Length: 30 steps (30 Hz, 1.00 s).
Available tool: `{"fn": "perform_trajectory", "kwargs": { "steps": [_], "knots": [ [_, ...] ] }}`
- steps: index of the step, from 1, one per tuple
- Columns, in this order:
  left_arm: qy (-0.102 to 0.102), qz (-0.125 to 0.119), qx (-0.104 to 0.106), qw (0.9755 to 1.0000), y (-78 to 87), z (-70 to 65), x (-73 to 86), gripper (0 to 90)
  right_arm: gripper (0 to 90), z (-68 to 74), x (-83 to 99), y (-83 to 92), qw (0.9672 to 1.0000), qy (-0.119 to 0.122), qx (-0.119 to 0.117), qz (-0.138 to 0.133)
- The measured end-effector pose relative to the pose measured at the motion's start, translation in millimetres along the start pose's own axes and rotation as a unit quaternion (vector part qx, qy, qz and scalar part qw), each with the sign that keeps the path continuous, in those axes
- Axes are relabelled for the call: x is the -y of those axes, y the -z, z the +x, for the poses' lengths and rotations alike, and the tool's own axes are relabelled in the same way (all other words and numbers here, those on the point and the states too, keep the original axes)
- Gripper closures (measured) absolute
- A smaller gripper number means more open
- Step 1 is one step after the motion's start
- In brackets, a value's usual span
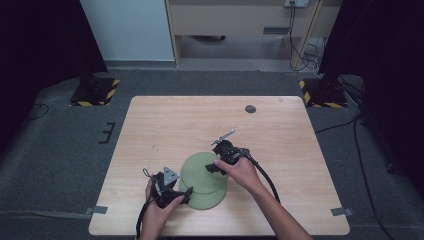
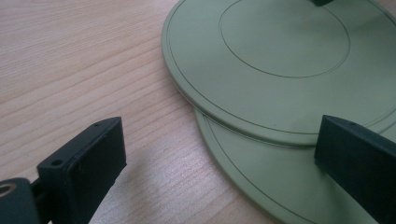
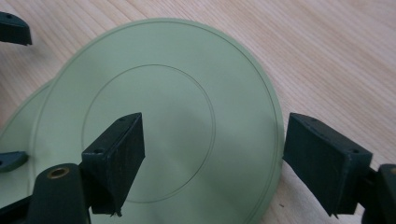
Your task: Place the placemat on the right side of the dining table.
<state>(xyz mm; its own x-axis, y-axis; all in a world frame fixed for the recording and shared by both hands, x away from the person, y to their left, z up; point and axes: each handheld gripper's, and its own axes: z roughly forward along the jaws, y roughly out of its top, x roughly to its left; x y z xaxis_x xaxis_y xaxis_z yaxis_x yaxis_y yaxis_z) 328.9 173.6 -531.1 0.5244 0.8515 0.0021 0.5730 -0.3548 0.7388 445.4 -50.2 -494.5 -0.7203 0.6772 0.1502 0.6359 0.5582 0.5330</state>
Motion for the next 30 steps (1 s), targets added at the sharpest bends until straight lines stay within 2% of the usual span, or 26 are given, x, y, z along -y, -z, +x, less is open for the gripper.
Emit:
{"fn": "perform_trajectory", "kwargs": {
  "steps": [10, 12, 14, 16, 18, 19, 24, 25, 28, 30],
  "knots": [
    [0.003, 0.0, 0.002, 1.0, -0.8, 0.5, 0.1, 0.9, 20.6, -11.2, 0.6, -12.0, 0.9995, -0.022, -0.022, -0.004],
    [0.004, 0.0, 0.002, 1.0, -0.8, 0.5, 0.3, 0.9, 20.5, -11.7, 2.3, -16.2, 0.9994, -0.021, -0.026, 0.005],
    [0.004, 0.0, 0.002, 1.0, -0.8, 0.4, 0.2, 0.8, 19.5, -12.1, 3.1, -17.8, 0.9994, -0.02, -0.027, 0.003],
    [0.004, 0.001, 0.001, 1.0, -0.9, 0.3, 0.0, 0.6, 19.0, -10.6, 2.8, -18.2, 0.999, -0.034, -0.028, -0.002],
    [0.005, 0.001, 0.003, 1.0, -1.3, 0.7, -0.1, 0.2, 19.9, -8.9, 3.2, -17.8, 0.9995, -0.025, -0.02, 0.0],
    [0.01, 0.002, 0.007, 0.9999, -1.8, 2.1, 0.1, 0.2, 22.4, -8.2, 2.9, -14.7, 0.9997, -0.02, -0.014, -0.003],
    [0.013, 0.005, 0.01, 0.9999, -2.0, 2.7, 0.0, 0.2, 23.7, -6.7, -1.1, 0.8, 0.9994, -0.023, -0.02, -0.018],
    [0.014, 0.004, 0.009, 0.9999, -2.1, 2.4, -0.1, 0.2, 23.9, -3.9, -3.7, 10.9, 0.999, -0.023, -0.027, -0.028],
    [0.015, 0.004, 0.006, 0.9999, -1.9, 1.8, 0.0, 0.1, 24.6, 4.2, -7.7, 25.4, 0.9981, -0.016, -0.044, -0.04],
    [0.015, 0.004, 0.006, 0.9999, -1.9, 1.7, 0.0, 0.2, 25.6, 10.1, -9.5, 32.4, 0.9973, -0.002, -0.055, -0.049]
  ]
}}
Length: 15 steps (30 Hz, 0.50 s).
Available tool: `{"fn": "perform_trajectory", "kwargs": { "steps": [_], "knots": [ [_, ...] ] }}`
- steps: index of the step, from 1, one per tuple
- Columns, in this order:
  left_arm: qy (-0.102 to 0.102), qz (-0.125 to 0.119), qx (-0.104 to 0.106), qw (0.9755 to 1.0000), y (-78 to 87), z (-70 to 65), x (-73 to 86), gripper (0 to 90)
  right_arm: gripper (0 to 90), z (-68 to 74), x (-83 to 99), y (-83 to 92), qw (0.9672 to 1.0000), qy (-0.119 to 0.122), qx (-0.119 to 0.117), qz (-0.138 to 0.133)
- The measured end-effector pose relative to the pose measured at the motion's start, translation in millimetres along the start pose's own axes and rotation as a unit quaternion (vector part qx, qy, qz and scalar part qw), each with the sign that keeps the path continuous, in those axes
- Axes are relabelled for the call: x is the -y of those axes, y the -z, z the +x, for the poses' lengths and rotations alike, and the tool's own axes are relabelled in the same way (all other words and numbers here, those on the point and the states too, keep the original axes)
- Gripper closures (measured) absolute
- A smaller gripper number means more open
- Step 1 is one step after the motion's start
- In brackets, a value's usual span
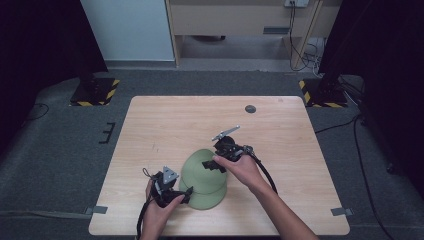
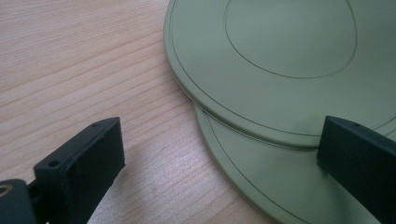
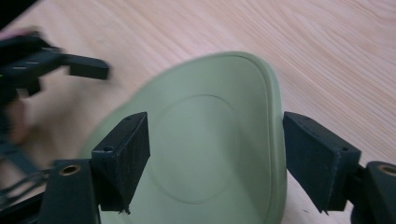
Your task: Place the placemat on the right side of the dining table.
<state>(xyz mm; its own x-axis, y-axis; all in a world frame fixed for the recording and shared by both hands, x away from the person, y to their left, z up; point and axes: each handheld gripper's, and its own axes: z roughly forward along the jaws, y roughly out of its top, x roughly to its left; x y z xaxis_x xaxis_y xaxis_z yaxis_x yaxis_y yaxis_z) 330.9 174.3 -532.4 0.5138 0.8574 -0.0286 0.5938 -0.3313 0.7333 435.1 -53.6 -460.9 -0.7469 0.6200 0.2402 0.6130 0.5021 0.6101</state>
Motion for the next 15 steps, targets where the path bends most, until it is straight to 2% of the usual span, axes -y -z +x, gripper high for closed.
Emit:
{"fn": "perform_trajectory", "kwargs": {
  "steps": [2, 3, 6, 7, 10, 11, 15],
  "knots": [
    [0.0, 0.0, 0.0, 1.0, 0.1, -0.1, 0.0, 0.2, 26.2, 4.9, -0.9, 3.0, 0.9999, 0.006, -0.009, -0.001],
    [0.001, -0.001, 0.0, 1.0, 0.0, -0.2, 0.3, 0.2, 28.8, 7.9, 0.1, 3.1, 0.9996, 0.024, -0.008, 0.01],
    [0.001, -0.001, 0.0, 1.0, 0.0, -0.1, 0.5, 0.2, 32.7, 5.3, 3.2, -0.7, 0.9991, 0.034, 0.002, 0.024],
    [0.002, -0.001, 0.001, 1.0, 0.0, 0.3, 0.5, 0.2, 41.6, -0.2, 5.9, -3.0, 0.9992, 0.03, 0.012, 0.025],
    [0.003, 0.0, 0.002, 1.0, -0.1, 0.6, 0.5, 0.2, 55.0, -6.9, 6.3, -2.7, 0.9995, 0.019, 0.016, 0.018],
    [0.004, 0.001, 0.003, 1.0, -0.2, 0.7, 0.4, 0.1, 59.0, -8.2, 6.6, -2.7, 0.9995, 0.022, 0.018, 0.016],
    [0.004, 0.001, 0.004, 1.0, -0.3, 1.1, 0.2, 0.1, 65.5, -9.4, 7.5, -0.8, 0.9996, 0.02, 0.011, 0.012]
  ]
}}
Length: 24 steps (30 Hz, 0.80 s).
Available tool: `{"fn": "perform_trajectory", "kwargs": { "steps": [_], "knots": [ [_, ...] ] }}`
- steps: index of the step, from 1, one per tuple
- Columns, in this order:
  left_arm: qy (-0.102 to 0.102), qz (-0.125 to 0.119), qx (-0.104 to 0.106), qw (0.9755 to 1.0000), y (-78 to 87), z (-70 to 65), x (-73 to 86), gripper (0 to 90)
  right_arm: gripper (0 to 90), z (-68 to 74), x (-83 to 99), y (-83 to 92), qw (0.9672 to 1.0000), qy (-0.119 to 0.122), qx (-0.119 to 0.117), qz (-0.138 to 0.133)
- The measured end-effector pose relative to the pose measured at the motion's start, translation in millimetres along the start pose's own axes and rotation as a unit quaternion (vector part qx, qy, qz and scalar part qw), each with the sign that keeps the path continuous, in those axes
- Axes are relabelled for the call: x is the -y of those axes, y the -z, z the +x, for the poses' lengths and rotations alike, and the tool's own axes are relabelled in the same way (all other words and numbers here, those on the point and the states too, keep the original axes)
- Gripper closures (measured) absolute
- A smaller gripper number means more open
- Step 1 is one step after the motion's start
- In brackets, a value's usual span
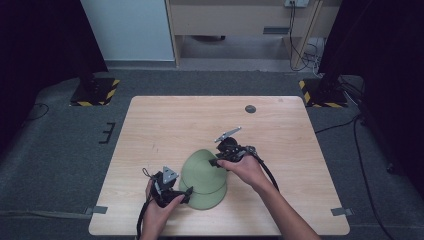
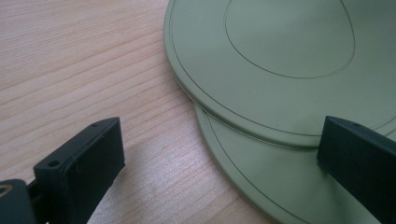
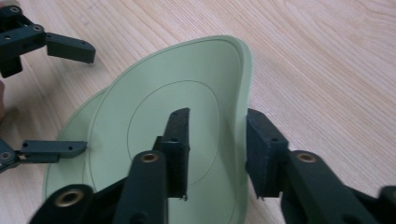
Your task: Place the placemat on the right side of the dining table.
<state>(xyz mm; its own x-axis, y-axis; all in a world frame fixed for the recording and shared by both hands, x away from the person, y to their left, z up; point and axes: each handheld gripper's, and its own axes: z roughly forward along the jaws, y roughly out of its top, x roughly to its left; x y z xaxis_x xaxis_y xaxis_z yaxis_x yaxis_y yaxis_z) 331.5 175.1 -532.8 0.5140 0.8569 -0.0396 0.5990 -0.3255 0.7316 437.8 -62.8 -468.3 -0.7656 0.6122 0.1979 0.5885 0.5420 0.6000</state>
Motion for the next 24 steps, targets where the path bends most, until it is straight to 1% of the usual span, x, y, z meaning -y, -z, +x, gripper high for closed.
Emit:
{"fn": "perform_trajectory", "kwargs": {
  "steps": [2, 3, 4, 5, 6, 8, 10, 12, 14, 16, 17, 18, 19, 20, 24],
  "knots": [
    [0.002, -0.003, -0.001, 1.0, 0.2, -0.5, 0.8, 0.2, 69.0, 2.4, 0.1, 4.9, 1.0, 0.007, -0.006, -0.003],
    [0.002, -0.003, -0.001, 1.0, 0.2, -0.5, 0.8, 0.2, 69.0, 2.4, 0.1, 4.9, 1.0, 0.007, -0.006, -0.003],
    [0.003, -0.004, -0.005, 1.0, 0.6, -1.4, 1.3, 0.2, 72.8, 4.8, -0.7, 8.4, 0.9998, 0.019, -0.004, -0.002],
    [0.003, -0.004, -0.005, 1.0, 0.6, -1.4, 1.3, 0.2, 72.8, 4.8, -0.7, 8.4, 0.9998, 0.019, -0.004, -0.002],
    [0.003, -0.004, -0.008, 1.0, 0.8, -2.1, 1.4, 0.2, 76.0, 4.8, -0.7, 9.0, 0.9998, 0.022, -0.002, 0.001],
    [0.003, -0.004, -0.01, 0.9999, 1.0, -2.7, 1.5, 0.2, 80.7, 2.8, -0.5, 8.6, 0.9998, 0.021, 0.005, 0.0],
    [0.003, -0.003, -0.009, 1.0, 0.9, -2.3, 1.2, 0.2, 84.7, 1.1, -1.1, 8.3, 0.9999, 0.012, 0.007, -0.005],
    [0.005, -0.003, -0.006, 1.0, 0.5, -1.5, 1.2, 0.2, 85.2, -1.2, -2.9, 8.5, 0.9999, 0.008, 0.007, -0.009],
    [0.01, -0.003, 0.004, 0.9999, -0.5, 0.9, 1.3, 0.1, 85.3, -2.3, -4.2, 8.0, 0.9999, 0.004, 0.01, -0.009],
    [0.01, -0.002, 0.005, 0.9999, -0.7, 1.4, 1.3, 0.1, 85.3, -2.9, -4.5, 7.4, 0.9999, 0.005, 0.013, -0.007],
    [0.011, -0.003, 0.005, 0.9999, -0.6, 1.3, 1.3, 0.1, 85.4, -3.0, -4.6, 6.3, 0.9999, 0.001, 0.016, -0.006],
    [0.008, -0.003, 0.002, 1.0, -0.2, 0.4, 1.3, 0.1, 85.4, -2.6, -4.7, 4.9, 0.9997, 0.003, 0.023, 0.0],
    [0.008, -0.003, 0.002, 1.0, -0.2, 0.4, 1.3, 0.2, 85.4, -2.6, -4.7, 4.9, 0.9997, 0.003, 0.023, 0.0],
    [0.003, -0.004, -0.002, 1.0, 0.2, -0.8, 0.9, 0.2, 85.4, -0.6, -5.2, 3.4, 0.9994, 0.008, 0.033, 0.003],
    [0.001, -0.004, -0.005, 1.0, 0.7, -1.8, 0.9, 0.5, 85.6, 3.2, -9.6, 6.3, 0.9992, 0.011, 0.039, 0.006]
  ]
}}
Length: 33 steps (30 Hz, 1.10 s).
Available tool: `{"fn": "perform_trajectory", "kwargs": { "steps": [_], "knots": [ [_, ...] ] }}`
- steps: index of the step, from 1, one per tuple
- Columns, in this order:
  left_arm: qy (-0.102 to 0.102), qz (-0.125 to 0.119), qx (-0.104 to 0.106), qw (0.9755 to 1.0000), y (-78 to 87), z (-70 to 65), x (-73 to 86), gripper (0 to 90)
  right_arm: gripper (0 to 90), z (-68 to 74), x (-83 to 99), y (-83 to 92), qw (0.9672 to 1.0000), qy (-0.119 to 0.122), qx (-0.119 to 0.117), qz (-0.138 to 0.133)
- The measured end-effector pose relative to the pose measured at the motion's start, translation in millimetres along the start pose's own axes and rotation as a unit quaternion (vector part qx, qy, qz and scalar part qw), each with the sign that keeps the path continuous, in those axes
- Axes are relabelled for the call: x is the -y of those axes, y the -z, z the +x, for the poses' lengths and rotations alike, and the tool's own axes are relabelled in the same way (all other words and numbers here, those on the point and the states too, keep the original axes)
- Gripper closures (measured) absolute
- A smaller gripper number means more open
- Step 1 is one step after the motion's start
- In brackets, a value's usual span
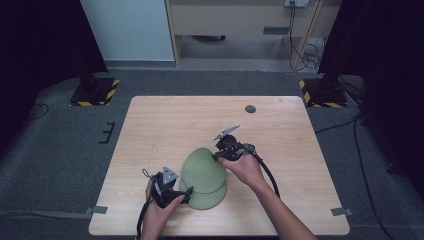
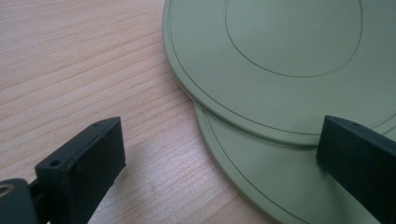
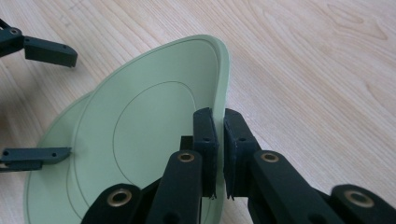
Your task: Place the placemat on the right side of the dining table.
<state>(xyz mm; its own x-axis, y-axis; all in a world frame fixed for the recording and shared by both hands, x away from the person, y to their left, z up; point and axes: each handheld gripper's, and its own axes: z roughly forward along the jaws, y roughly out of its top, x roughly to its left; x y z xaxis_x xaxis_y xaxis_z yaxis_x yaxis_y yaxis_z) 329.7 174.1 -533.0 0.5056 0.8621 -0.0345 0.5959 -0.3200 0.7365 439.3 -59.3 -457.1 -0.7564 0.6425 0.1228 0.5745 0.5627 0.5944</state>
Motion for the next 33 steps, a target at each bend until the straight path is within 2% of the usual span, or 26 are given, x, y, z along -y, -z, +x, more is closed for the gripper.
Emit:
{"fn": "perform_trajectory", "kwargs": {
  "steps": [3, 7, 10, 15, 20, 24, 28, 33],
  "knots": [
    [0.002, 0.0, 0.001, 1.0, -0.2, 0.3, 0.1, 0.5, 85.6, 0.8, -2.4, 2.4, 1.0, -0.004, -0.002, -0.001],
    [0.004, 0.0, 0.005, 1.0, -0.6, 1.0, 0.3, 0.5, 85.6, 1.7, -6.3, 5.5, 0.9999, 0.01, 0.006, 0.003],
    [0.004, 0.001, 0.005, 1.0, -0.6, 1.3, 0.3, 0.5, 85.7, 0.9, -7.0, 7.9, 0.9999, 0.01, 0.007, 0.003],
    [0.004, 0.001, 0.005, 1.0, -0.5, 1.3, 0.1, 0.5, 85.8, -3.6, -5.5, 17.9, 1.0, 0.003, 0.007, 0.002],
    [0.005, 0.0, 0.004, 1.0, 2.9, 3.3, -1.0, 2.4, 85.8, -6.0, -6.6, 31.8, 0.9998, -0.007, 0.0, -0.016],
    [0.02, -0.012, -0.004, 0.9997, 10.1, 13.6, -1.5, 2.3, 85.9, -5.8, -6.9, 40.3, 0.9995, -0.014, -0.01, -0.028],
    [0.038, -0.013, -0.018, 0.999, 15.9, 29.8, 1.6, 2.3, 85.9, -4.3, -6.9, 46.0, 0.999, -0.015, -0.02, -0.038],
    [0.069, -0.015, -0.034, 0.997, 24.0, 49.1, 4.5, 2.6, 85.9, -4.7, -7.3, 51.7, 0.998, -0.023, -0.033, -0.05]
  ]
}}
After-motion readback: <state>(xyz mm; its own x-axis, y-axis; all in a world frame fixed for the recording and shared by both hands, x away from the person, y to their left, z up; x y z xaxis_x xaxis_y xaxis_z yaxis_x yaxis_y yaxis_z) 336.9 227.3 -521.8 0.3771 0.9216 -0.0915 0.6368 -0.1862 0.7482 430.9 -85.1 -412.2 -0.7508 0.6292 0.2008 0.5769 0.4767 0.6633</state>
